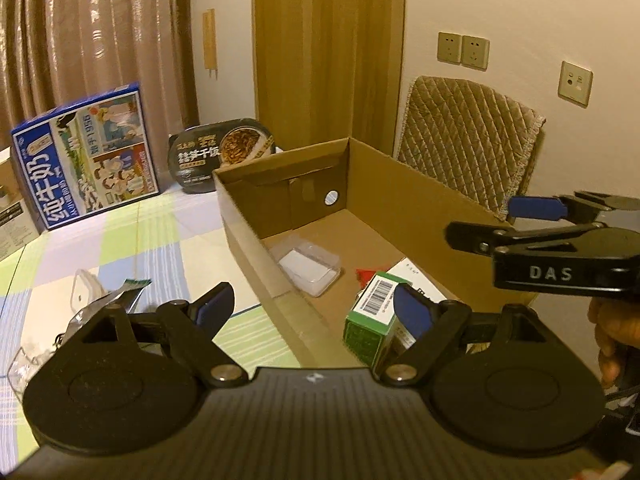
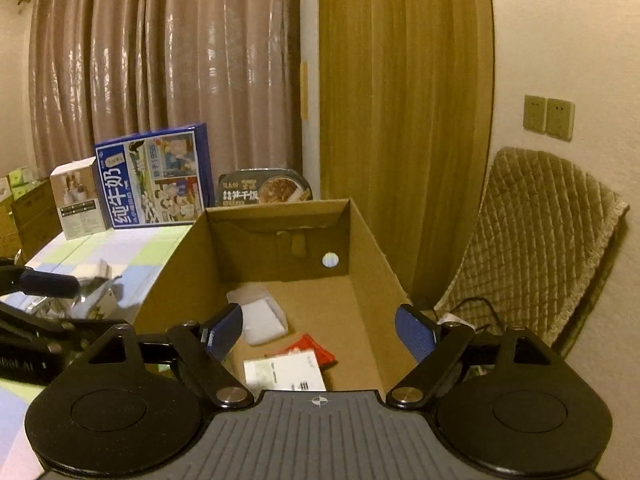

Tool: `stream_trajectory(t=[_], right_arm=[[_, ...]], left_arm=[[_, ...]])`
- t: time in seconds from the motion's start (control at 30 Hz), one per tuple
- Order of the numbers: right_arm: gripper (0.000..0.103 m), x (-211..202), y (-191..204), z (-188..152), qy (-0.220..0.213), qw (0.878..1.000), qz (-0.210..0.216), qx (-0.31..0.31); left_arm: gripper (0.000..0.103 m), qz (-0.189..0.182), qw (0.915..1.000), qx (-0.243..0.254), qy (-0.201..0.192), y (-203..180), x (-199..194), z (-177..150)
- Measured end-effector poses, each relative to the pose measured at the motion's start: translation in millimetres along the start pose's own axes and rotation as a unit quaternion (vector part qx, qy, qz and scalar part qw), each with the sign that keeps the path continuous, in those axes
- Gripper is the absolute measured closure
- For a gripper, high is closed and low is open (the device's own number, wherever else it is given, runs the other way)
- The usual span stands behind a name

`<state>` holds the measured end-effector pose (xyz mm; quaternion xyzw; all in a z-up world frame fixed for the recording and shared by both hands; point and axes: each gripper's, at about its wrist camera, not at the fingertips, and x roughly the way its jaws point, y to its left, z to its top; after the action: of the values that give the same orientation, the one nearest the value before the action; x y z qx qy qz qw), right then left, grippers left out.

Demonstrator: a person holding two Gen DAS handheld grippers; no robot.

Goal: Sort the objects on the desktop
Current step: 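Open the left tool to drop the floss box in while the right drops the medicine box, then withdraw both open tools from the cardboard box back over the table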

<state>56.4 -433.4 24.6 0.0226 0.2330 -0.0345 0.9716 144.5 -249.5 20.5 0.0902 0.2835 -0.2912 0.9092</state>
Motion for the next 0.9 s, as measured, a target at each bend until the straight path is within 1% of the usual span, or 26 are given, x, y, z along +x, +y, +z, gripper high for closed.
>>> stream_trajectory(t=[0.17, 0.4, 0.47, 0.6, 0.9], right_arm=[[0.019, -19.8, 6.3, -7.6, -0.001, 1.0, 0.001, 0.01], [0.017, -42.8, 25.2, -14.9, 0.0, 1.0, 0.012, 0.019], [0.016, -49.4, 31.8, -18.3, 0.003, 1.0, 0.018, 0.024], [0.012, -61.0, 47.8, -25.9, 0.011, 0.999, 0.03, 0.023], [0.006, -82.3, 80.7, -42.9, 0.027, 0.998, 0.054, 0.016]], left_arm=[[0.018, 0.009, 0.9997, -0.021, 0.004, 11.5, -12.8, -10.4], [0.018, 0.026, 0.9989, -0.037, 0.012, 25.0, -37.4, -27.3], [0.015, 0.034, 0.9985, -0.041, 0.013, 29.2, -47.5, -33.4], [0.014, 0.045, 0.9976, -0.05, 0.018, 36.6, -65.7, -45.5], [0.007, 0.072, 0.9942, -0.07, 0.039, 53.3, -99.3, -70.7]])
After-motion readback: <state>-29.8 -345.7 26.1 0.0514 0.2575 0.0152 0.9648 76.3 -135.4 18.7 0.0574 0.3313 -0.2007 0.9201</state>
